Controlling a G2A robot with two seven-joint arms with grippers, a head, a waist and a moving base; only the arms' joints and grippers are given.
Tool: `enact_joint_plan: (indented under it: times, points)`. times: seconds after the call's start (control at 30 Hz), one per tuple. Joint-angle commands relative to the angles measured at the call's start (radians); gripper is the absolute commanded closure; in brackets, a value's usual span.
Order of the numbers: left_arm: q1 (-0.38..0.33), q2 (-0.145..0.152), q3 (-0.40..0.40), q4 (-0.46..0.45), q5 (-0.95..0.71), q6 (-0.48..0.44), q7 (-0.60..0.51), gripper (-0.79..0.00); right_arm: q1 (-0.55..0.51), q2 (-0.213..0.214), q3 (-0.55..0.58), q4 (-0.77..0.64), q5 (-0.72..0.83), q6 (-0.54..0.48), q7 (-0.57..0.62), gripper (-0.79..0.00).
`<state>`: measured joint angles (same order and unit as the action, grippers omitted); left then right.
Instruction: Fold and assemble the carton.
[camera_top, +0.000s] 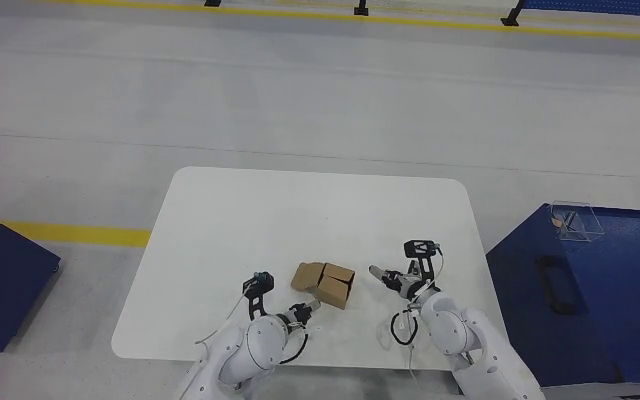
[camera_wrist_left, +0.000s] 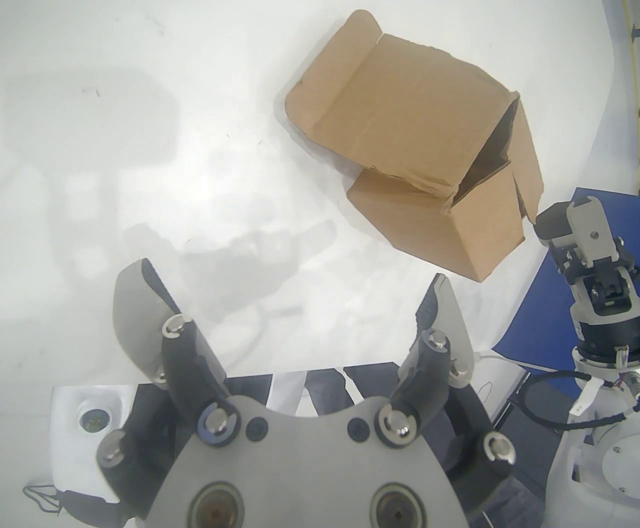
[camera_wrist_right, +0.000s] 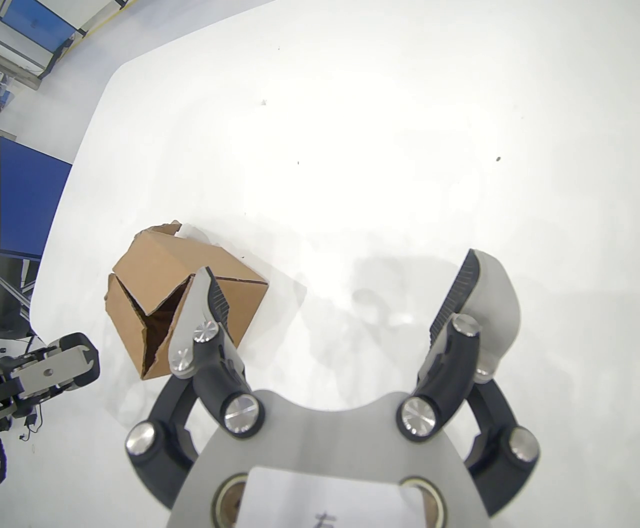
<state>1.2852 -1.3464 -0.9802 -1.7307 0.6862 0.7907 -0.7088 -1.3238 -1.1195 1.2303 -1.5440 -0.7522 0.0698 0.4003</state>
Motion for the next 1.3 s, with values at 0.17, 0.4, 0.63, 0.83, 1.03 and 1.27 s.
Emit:
enact_joint_plan:
  times: [0.17,0.4,0.63,0.83,1.03,1.27]
  points:
    - [0.070,-0.016,-0.042,-0.053,-0.188,-0.129,0.170,-0.785,-0.015,-0.006,0.012,-0.011,0.034,0.007,-0.040,-0.785]
    - [0.161,-0.046,-0.094,0.012,-0.555,-0.516,0.419,-0.785,-0.021,-0.008,0.019,-0.009,0.032,0.001,-0.044,-0.785]
    - [0.173,-0.054,-0.110,0.116,-0.693,-0.796,0.477,-0.785,-0.025,-0.013,0.015,-0.021,0.027,0.002,-0.047,-0.785]
    - [0.163,-0.056,-0.120,0.157,-0.726,-0.859,0.494,-0.785,-0.024,-0.015,0.013,-0.026,0.016,0.011,-0.046,-0.785]
    - [0.168,-0.057,-0.124,0.145,-0.786,-0.871,0.474,-0.785,-0.024,-0.015,0.013,-0.026,0.016,0.011,-0.046,-0.785]
    - [0.145,-0.073,-0.144,0.257,-1.075,-0.882,0.459,-0.785,-0.040,-0.017,0.026,-0.033,0.029,-0.004,-0.050,-0.785]
